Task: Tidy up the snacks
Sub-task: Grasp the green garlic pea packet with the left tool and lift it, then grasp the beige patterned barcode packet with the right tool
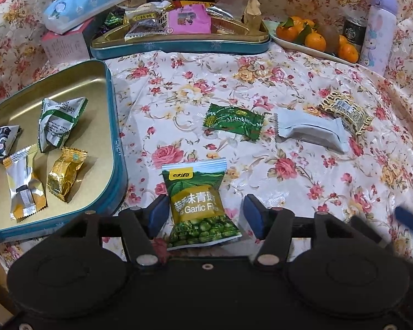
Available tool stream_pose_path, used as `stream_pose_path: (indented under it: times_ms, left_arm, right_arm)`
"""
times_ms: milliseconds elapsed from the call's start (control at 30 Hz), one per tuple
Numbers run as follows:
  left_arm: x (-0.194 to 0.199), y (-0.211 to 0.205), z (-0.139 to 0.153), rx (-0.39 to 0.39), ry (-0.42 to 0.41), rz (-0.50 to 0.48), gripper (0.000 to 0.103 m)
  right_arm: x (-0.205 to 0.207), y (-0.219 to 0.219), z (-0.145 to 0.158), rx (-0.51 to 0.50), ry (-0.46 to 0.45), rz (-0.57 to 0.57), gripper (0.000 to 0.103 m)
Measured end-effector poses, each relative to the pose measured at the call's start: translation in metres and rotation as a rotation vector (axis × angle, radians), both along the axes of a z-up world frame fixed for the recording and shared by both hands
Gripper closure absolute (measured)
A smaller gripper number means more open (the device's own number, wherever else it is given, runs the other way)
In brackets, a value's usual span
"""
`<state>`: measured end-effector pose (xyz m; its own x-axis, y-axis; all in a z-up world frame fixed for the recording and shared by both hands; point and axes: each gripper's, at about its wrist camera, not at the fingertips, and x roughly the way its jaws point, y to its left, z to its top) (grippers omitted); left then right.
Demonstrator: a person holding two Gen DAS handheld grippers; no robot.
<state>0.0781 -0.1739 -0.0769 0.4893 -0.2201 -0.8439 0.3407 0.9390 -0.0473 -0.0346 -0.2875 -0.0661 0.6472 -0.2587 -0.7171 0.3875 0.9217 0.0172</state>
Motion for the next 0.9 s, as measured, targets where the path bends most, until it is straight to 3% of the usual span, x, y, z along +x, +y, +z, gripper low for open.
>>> stream_pose_path:
  times_ms: [67, 200, 367, 500, 767, 900]
  left_arm:
    - [-0.002, 0.000, -0.001, -0.002, -0.011, 0.001, 0.040]
    - [-0.004, 0.001, -0.001, -0.003, -0.028, 0.002, 0.041]
    - [-0.005, 0.002, 0.000, -0.005, -0.042, 0.010, 0.047]
    - [-0.006, 0.004, 0.000, -0.008, -0.046, 0.007, 0.049]
    - [-0.006, 0.003, 0.000, -0.009, -0.049, 0.004, 0.049]
    - [-0.003, 0.006, 0.001, -0.023, -0.032, 0.003, 0.051]
  right_arm:
    - [0.006, -0.014, 0.007, -0.016, -0.003, -0.022, 0.038]
    - [0.032, -0.036, 0.018, -0.075, -0.012, -0.021, 0.053]
    - [0.079, -0.046, 0.017, -0.178, -0.009, 0.066, 0.054]
    - [0.107, -0.051, 0.006, -0.173, 0.028, 0.145, 0.055]
    - [0.129, -0.057, -0.011, -0.245, 0.074, 0.209, 0.056]
    - [0.133, -0.064, -0.015, -0.228, 0.081, 0.241, 0.054]
